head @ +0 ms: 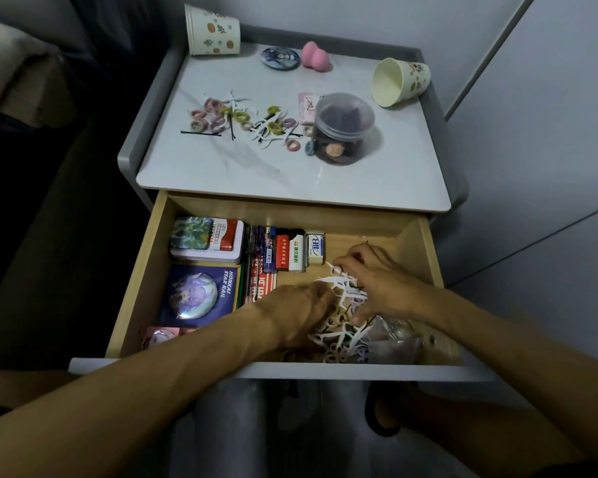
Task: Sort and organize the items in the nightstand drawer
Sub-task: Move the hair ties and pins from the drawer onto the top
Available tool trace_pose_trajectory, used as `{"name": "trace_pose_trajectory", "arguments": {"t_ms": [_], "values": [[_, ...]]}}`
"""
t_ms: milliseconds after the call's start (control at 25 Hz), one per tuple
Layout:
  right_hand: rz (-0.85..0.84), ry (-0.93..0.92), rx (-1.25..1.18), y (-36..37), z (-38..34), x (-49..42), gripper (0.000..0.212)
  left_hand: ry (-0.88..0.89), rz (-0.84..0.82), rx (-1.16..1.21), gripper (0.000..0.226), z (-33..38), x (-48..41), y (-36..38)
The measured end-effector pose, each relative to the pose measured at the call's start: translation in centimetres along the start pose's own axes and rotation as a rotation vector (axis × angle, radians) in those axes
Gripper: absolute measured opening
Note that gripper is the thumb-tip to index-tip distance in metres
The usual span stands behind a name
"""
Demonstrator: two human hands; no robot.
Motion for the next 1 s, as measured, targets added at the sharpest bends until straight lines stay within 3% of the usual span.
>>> {"name": "trace_pose_trajectory", "arguments": {"t_ms": [120,240,320,440,560,760,1000], "values": [[0.064,-0.043,-0.001,-1.2,-0.3,-0.6,0.082,-0.049,0.069,0.095,0.037,-1.1,-0.3,-0.2],[0.120,-0.056,-0.007,-1.9,0.0,-0.7,0.060,-0.160,0.077,0.244,0.034,-2.5,-0.5,0.1],[0.133,-0.045,0.000,-2.2,0.1,-0.5,0.065,-0.193,0.081,0.260,0.046,-2.5,-0.6,-0.2],[0.046,0.007,0.058,-1.6,0.5,0.0,0.097,-0.160,0.113,0.104,0.081,-1.6,-0.9,-1.0],[0.049,-0.006,0.101,-1.4,0.3,0.3,0.095,-0.085,0.082,-0.012,0.092,-0.1,-1.6,-0.5],[0.073,-0.079,0.027,-1.4,-0.5,0.2,0.067,0.018,0.061,-0.087,0.055,2.2,-2.4,-0.5],[0.032,-0.177,0.407,-1.4,-2.1,0.4,0.050,0.079,0.041,0.139,0.034,1.4,-1.8,-0.7]]}}
Point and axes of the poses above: each hand's wrist, its own x-axis away from the middle knuckle, its own y-axis out of the palm, z = x × y, the point moved 10 cm from there along -x, towards the middle knuckle
